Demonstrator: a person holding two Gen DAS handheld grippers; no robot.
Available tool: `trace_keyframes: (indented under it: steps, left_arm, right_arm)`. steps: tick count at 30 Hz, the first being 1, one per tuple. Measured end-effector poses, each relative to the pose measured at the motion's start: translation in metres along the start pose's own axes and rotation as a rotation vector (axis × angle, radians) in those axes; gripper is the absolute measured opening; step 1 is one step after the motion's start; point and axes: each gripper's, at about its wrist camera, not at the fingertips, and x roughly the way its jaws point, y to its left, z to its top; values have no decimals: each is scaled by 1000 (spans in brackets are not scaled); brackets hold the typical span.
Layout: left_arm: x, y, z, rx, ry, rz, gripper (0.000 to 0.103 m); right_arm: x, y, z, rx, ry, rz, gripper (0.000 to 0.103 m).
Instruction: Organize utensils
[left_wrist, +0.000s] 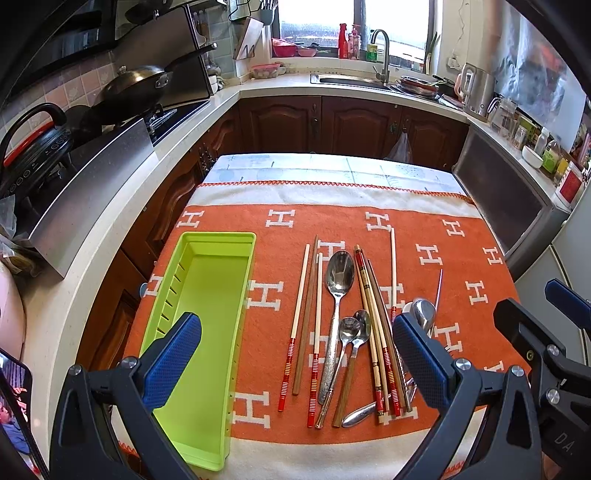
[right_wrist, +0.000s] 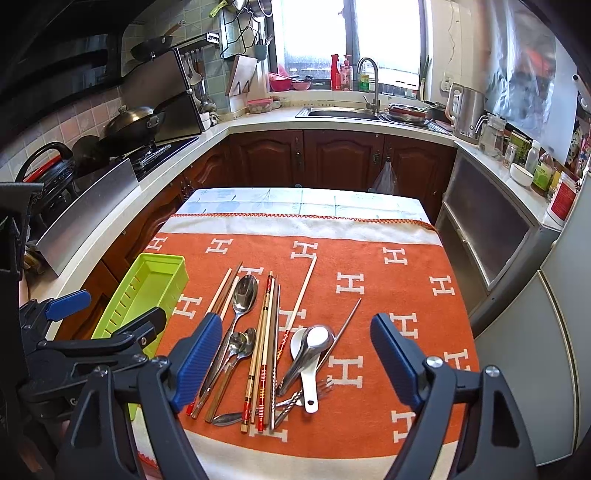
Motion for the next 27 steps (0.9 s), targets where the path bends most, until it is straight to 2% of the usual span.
trace_keyframes:
  steps: [27]
  left_arm:
    - [-1, 1, 1, 3, 2, 3, 102]
  right_arm:
    - [0, -1, -1, 0, 1, -1, 82]
